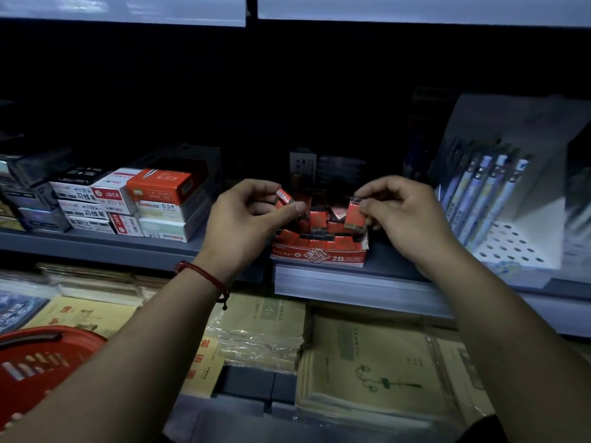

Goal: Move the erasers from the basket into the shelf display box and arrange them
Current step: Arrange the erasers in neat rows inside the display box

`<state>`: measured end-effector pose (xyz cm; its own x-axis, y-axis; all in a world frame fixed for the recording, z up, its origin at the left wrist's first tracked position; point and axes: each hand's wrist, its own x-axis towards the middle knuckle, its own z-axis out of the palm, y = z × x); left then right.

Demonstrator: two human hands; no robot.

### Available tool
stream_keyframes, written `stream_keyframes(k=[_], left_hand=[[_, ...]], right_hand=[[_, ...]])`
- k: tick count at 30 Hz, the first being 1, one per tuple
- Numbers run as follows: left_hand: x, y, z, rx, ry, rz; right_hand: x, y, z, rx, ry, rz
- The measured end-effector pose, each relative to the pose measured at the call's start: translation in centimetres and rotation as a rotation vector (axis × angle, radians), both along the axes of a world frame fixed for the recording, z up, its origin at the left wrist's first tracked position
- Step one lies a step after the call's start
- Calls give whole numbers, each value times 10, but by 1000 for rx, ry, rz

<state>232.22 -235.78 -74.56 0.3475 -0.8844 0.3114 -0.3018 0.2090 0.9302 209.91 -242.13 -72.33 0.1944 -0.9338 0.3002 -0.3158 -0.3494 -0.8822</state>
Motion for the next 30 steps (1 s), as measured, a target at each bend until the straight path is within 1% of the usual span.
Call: stream_keyframes(k=[3, 7, 12, 16, 19, 23, 25, 27, 30], left_hand=[[-6, -3, -1, -1, 10, -10], [-14, -5, -1, -2, -27, -14], [-17, -5, -1, 13, -41, -23], [-17, -4, -1, 12, -84, -26], [-17, -3, -1, 16, -93, -26], [-18, -3, 0, 25, -62, -35], [-18, -3, -1, 28, -50, -38], [-18, -3, -1, 31, -46, -41], [-18, -3, -1, 31, -36, -42]], right_hand=[[-4, 0, 0, -36, 98, -34], [-4, 1, -3, -101, 239, -67], [-6, 0, 0, -70, 234, -56], [-5, -2, -2, -106, 273, -82], [-4, -2, -2, -93, 253, -67], [-3, -3, 0, -86, 284, -11], [-2, -5, 0, -64, 271, -4], [-2, -10, -2, -12, 236, -15], [0, -15, -7, 87, 100, -3]])
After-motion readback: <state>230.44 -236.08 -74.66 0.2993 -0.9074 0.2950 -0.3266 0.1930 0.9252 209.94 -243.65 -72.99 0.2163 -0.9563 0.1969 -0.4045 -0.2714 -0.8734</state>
